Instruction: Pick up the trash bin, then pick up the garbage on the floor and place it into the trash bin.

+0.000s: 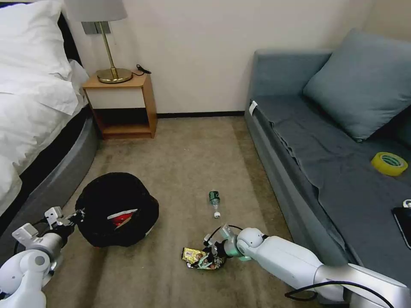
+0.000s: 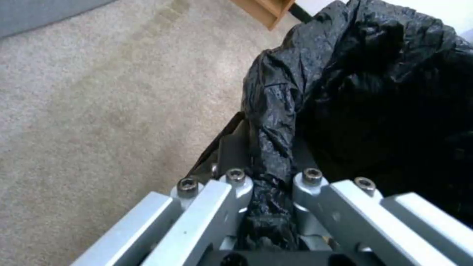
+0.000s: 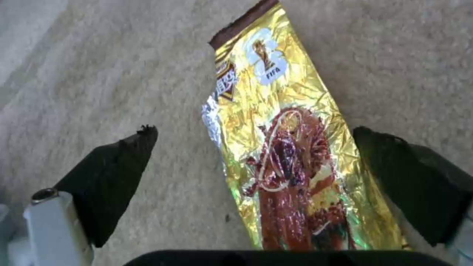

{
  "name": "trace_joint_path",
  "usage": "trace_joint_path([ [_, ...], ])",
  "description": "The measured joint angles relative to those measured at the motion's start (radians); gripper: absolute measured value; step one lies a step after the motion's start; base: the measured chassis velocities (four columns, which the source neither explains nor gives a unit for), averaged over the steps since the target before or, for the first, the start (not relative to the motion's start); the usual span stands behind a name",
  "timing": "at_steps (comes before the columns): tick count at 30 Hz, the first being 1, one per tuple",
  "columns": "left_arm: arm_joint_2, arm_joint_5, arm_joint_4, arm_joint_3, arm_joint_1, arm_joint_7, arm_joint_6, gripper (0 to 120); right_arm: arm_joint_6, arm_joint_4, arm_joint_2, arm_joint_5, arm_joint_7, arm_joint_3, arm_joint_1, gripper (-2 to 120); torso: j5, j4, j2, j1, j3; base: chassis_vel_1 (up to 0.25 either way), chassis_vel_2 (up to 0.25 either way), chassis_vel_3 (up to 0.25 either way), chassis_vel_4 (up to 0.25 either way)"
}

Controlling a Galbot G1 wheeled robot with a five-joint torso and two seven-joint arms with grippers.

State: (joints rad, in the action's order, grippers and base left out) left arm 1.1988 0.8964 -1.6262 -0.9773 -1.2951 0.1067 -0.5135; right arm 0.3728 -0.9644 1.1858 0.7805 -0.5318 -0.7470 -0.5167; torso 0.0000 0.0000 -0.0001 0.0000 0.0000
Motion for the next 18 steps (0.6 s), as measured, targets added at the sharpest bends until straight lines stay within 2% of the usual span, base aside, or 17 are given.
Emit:
trace_joint_path([
  [9, -0.004, -0.001, 0.010, 0.004, 0.006, 0.005, 0.004, 4, -0.069, 0.012, -0.003, -0.142, -0.080, -0.011, -0.002, 100, 0.0000, 0.0000, 0.000, 0.000, 0.000, 0.000, 0.000, 0.000, 0.000],
  [17, -0.004, -0.001, 0.011, 0.001, 0.001, 0.006, 0.004, 4, -0.088, 0.023, 0.009, -0.195, -0.084, -0.012, -0.011, 100, 0.0000, 0.0000, 0.000, 0.000, 0.000, 0.000, 0.000, 0.000, 0.000],
  [18, -0.004, -0.001, 0.011, 0.000, 0.000, 0.006, 0.005, 4, -0.090, 0.024, 0.009, -0.202, -0.083, -0.012, -0.012, 96, 0.0000, 0.0002, 0.000, 0.000, 0.000, 0.000, 0.000, 0.000, 0.000],
])
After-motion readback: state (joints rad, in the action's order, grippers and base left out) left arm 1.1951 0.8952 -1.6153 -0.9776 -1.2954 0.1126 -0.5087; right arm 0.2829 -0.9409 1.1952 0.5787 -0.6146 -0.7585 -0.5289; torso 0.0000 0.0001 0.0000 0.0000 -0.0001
